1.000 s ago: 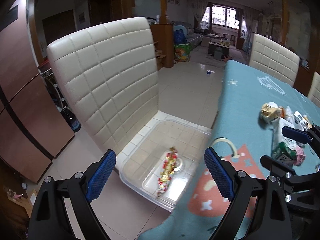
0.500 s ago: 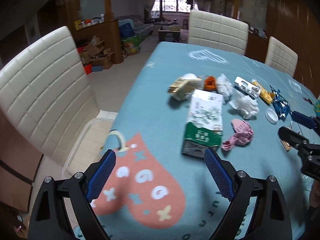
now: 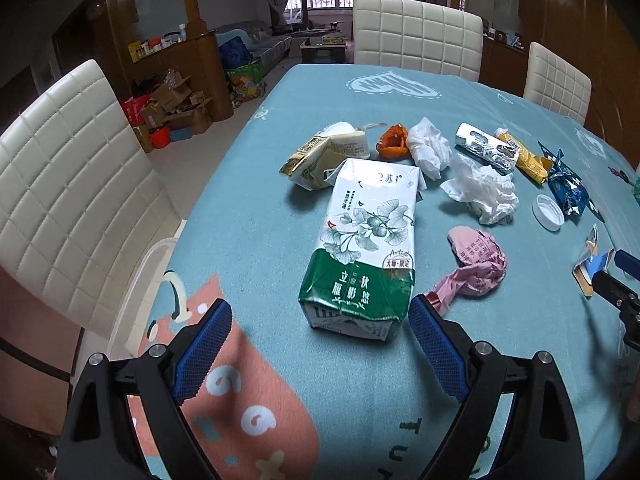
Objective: Collect trash
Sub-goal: 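Move the right tool to the blue-tan cardboard while the left tool approaches the green milk carton, then grasp the blue-tan cardboard with the right tool while the left tool grasps the green milk carton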
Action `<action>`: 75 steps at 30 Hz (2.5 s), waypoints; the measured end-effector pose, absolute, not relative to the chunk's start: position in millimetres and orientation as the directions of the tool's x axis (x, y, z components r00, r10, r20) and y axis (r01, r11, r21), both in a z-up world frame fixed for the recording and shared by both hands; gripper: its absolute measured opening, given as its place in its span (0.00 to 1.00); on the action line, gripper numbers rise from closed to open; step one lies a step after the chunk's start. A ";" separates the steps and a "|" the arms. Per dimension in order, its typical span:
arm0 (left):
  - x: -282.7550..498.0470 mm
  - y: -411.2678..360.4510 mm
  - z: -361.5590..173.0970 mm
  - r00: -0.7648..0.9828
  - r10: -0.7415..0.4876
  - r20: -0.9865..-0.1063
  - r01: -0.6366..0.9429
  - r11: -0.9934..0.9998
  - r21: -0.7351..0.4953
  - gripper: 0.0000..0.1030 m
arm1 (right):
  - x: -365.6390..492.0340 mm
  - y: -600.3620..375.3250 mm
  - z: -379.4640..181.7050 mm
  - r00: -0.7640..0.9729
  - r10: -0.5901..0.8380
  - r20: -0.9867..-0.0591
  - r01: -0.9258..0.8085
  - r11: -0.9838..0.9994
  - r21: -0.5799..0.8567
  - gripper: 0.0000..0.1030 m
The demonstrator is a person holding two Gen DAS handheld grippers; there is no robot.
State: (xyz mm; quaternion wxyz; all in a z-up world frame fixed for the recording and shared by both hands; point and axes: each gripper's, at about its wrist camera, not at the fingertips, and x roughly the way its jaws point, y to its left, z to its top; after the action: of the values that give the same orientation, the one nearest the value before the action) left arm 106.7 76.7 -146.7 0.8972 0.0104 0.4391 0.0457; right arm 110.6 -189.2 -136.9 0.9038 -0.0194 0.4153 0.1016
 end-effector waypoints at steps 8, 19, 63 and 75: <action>113.4 78.8 -154.1 0.605 0.092 -0.791 -0.072 0.996 0.061 0.85 | 126.4 -191.1 -148.2 0.590 0.188 -0.785 -0.184 0.978 0.096 0.83; 114.5 74.9 -149.6 0.626 0.079 -0.776 -0.051 0.997 0.060 0.66 | 134.8 -179.0 -148.4 0.579 0.185 -0.794 -0.186 0.978 0.093 0.72; 147.2 83.7 -144.1 0.649 -0.010 -0.761 0.113 0.990 0.084 0.54 | 146.5 -147.9 -125.1 0.583 0.261 -0.769 -0.275 0.955 0.116 0.36; 106.8 72.8 -117.2 0.691 0.024 -0.722 0.122 0.981 0.150 0.51 | 118.3 -143.0 -101.6 0.621 0.274 -0.735 -0.301 0.949 0.100 0.36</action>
State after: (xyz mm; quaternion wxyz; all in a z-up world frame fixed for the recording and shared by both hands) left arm 106.8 72.8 -117.2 0.9149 0.0934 0.3918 -0.0269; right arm 118.3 -143.0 -101.6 0.9000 -0.0165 0.4052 0.1595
